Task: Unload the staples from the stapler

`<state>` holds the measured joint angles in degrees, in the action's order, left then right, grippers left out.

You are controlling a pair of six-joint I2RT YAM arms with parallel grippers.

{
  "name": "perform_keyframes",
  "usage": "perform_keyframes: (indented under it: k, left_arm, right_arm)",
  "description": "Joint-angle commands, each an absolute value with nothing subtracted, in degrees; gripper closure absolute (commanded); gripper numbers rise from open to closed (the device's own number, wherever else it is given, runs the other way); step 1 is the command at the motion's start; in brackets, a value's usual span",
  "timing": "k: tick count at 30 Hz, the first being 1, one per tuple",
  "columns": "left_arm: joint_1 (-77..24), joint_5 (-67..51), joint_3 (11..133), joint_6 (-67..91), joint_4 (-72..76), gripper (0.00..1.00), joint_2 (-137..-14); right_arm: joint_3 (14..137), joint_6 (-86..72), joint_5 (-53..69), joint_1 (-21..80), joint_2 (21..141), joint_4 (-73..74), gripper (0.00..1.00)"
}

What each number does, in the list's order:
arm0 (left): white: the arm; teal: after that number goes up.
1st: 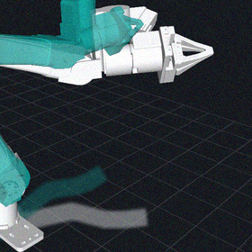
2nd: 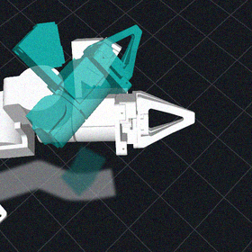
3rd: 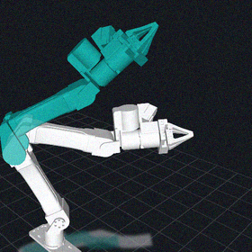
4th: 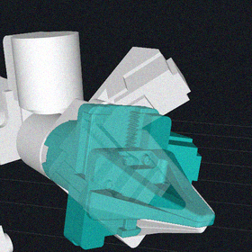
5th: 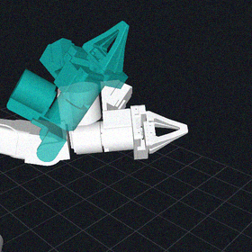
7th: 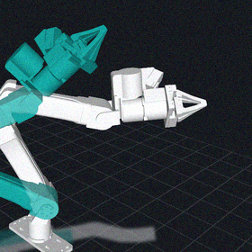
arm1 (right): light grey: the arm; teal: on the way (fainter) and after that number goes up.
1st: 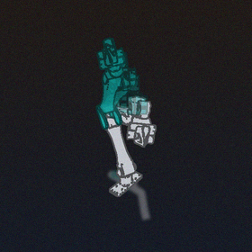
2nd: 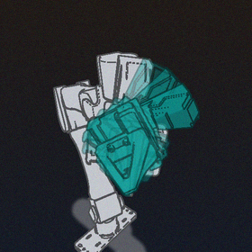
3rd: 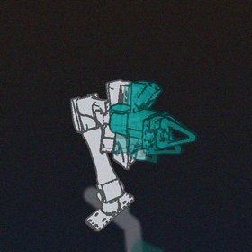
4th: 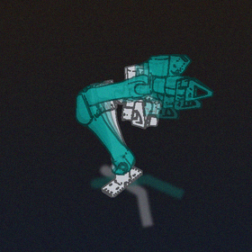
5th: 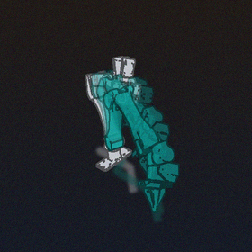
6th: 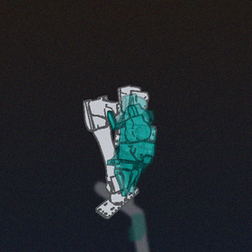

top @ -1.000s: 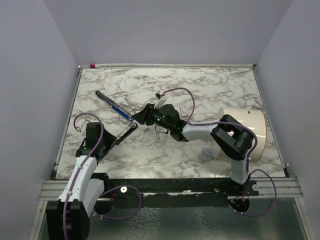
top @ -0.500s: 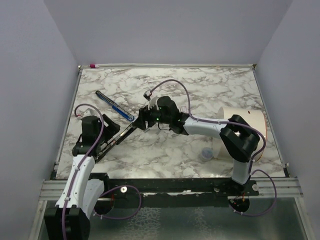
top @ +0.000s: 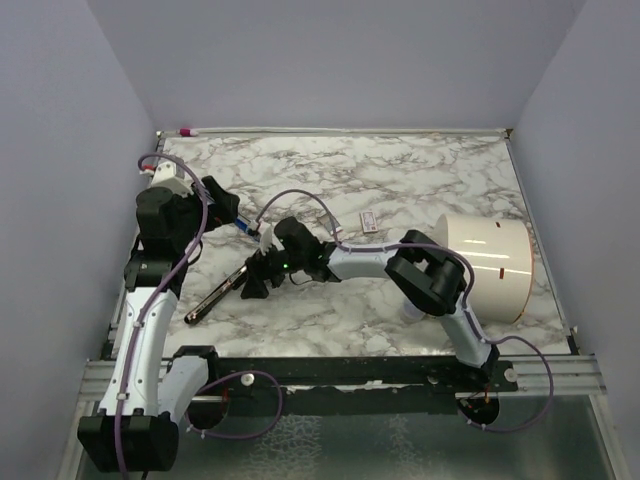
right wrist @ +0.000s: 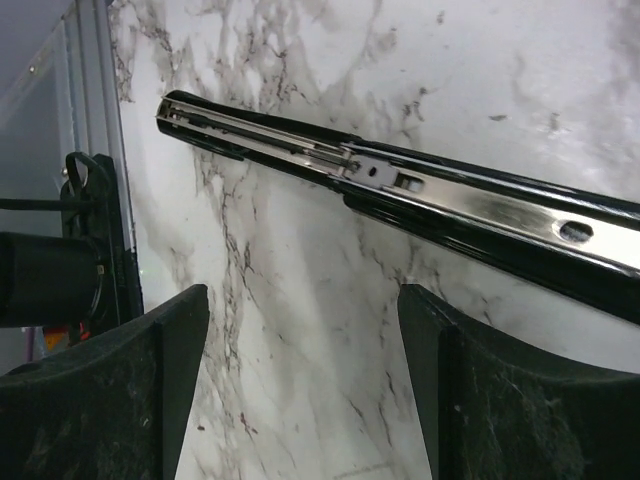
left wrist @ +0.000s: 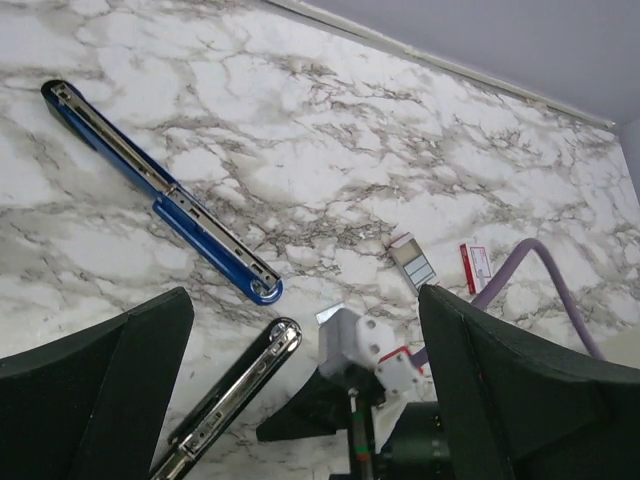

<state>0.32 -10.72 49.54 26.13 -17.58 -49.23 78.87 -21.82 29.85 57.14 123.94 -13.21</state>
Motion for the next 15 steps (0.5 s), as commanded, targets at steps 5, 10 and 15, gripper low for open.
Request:
perform_keyframes:
  k: [5, 10, 15]
  left_arm:
    - [-0.24, -12.74, 56.57, 21.06, -15.26, 0.01, -54.32]
    - [-0.52, -12.58, 60.41, 20.96, -14.85, 0.01, -57.28]
    - [-0.53, -11.45, 65.13, 20.00, -14.57, 0.01, -59.70]
  right_arm:
    - [87.87, -25.63, 27.65, 59.69, 131.86, -14.89, 0.24]
    - [92.51, -30.20, 27.08, 60.50, 136.28, -17.57, 0.23]
    - [96.18, -30.88, 27.32, 60.44, 137.31, -16.23, 0.23]
